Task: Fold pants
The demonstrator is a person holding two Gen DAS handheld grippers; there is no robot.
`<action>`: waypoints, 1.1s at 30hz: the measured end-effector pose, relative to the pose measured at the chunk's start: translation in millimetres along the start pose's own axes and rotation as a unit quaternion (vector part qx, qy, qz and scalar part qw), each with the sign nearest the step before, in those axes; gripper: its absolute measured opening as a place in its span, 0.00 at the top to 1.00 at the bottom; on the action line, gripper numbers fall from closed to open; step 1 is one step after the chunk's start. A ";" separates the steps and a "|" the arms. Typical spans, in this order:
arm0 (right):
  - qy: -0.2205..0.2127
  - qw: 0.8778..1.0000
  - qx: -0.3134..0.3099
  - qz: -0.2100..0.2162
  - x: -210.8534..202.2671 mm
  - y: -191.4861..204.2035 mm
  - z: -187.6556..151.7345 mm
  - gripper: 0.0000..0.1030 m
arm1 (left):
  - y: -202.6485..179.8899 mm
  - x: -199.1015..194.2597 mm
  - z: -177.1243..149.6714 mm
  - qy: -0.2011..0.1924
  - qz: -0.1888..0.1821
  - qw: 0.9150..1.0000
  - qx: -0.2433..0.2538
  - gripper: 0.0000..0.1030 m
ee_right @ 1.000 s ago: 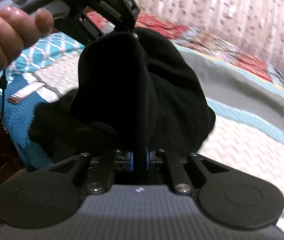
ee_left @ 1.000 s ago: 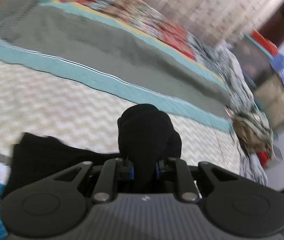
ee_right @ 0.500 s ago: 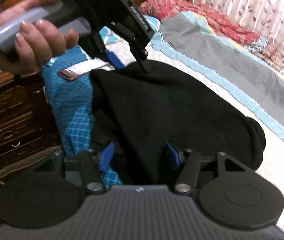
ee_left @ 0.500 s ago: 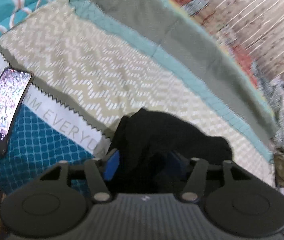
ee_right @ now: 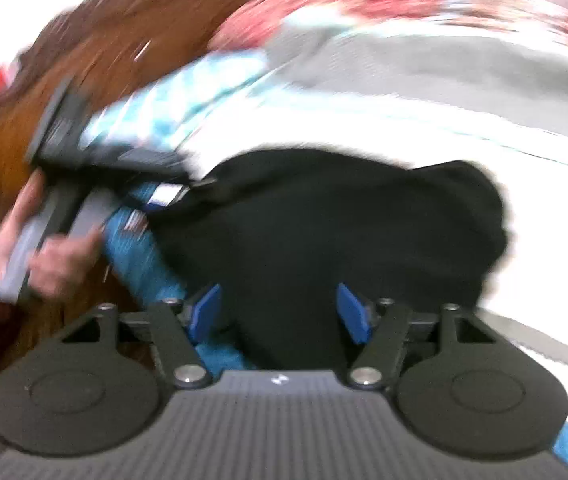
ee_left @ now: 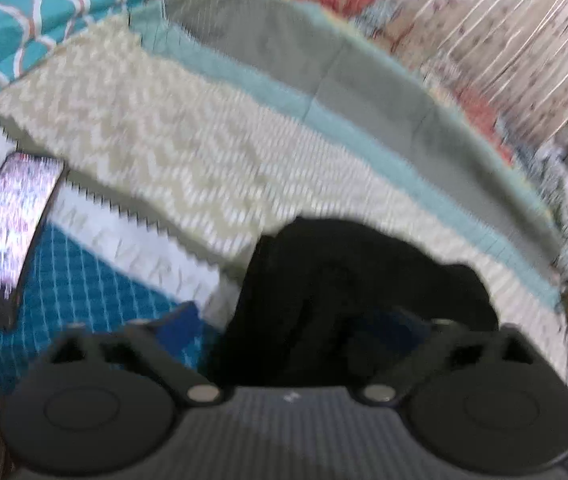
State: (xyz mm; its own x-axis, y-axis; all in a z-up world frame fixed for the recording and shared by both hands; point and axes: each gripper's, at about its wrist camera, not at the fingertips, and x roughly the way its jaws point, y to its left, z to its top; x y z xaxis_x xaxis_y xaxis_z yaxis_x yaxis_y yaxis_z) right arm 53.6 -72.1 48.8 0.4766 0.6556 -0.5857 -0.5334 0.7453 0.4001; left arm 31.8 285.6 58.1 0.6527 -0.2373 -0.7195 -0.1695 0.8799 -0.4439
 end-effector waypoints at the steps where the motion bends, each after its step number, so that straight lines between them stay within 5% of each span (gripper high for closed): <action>1: -0.014 0.999 0.031 -0.018 -5.9 -14.7 -1.1 0.20 | 1.4 1.4 3.2 -0.001 -0.013 1.000 0.003 0.01; 4: -0.021 0.990 0.131 -0.051 -11.0 -56.1 -9.2 0.18 | 8.2 19.5 9.0 0.021 -0.036 0.999 -0.012 0.00; 8: -0.011 0.975 0.217 -0.037 -4.4 -81.6 -24.5 0.17 | 15.6 46.0 2.3 0.062 -0.076 0.995 -0.036 0.00; 17: 0.051 0.973 0.223 0.008 34.5 -80.9 -16.8 0.16 | 21.4 66.2 -19.9 0.070 -0.090 0.993 -0.036 0.01; 20: 0.046 0.973 0.228 0.003 41.0 -76.4 -16.3 0.13 | 17.2 61.5 -28.3 0.054 -0.062 0.996 -0.033 0.15; 21: 0.056 0.975 0.215 0.009 41.9 -72.2 -10.7 0.18 | 12.9 58.6 -30.9 0.046 -0.050 0.997 -0.029 0.19; 22: 0.062 0.977 0.204 0.016 41.0 -68.9 -7.3 0.48 | 6.9 54.7 -33.7 0.038 -0.038 0.998 -0.027 0.22; 24: 0.051 0.984 0.169 0.006 28.7 -58.8 5.4 0.66 | -7.0 46.0 -35.9 0.028 -0.035 0.999 -0.026 0.27; 28: -0.021 0.990 0.136 0.006 -20.4 -58.1 28.7 0.80 | -52.3 32.1 -35.9 0.015 -0.099 0.995 -0.009 0.33; 31: -0.074 0.992 0.095 -0.039 -67.1 -65.5 35.1 0.82 | -101.7 34.1 -37.8 0.017 -0.167 0.985 0.031 0.54; 33: -0.092 0.989 0.088 -0.076 -96.4 -80.3 31.5 0.86 | -140.0 46.5 -44.3 0.043 -0.207 0.976 0.053 0.54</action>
State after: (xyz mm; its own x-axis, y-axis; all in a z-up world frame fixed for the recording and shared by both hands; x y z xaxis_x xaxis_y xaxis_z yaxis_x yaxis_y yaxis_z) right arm 72.4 -191.3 95.3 0.6697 0.5327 -0.5175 -0.3237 0.8365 0.4422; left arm 53.2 133.2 63.2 0.5835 -0.6118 -0.5341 0.1758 0.7372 -0.6524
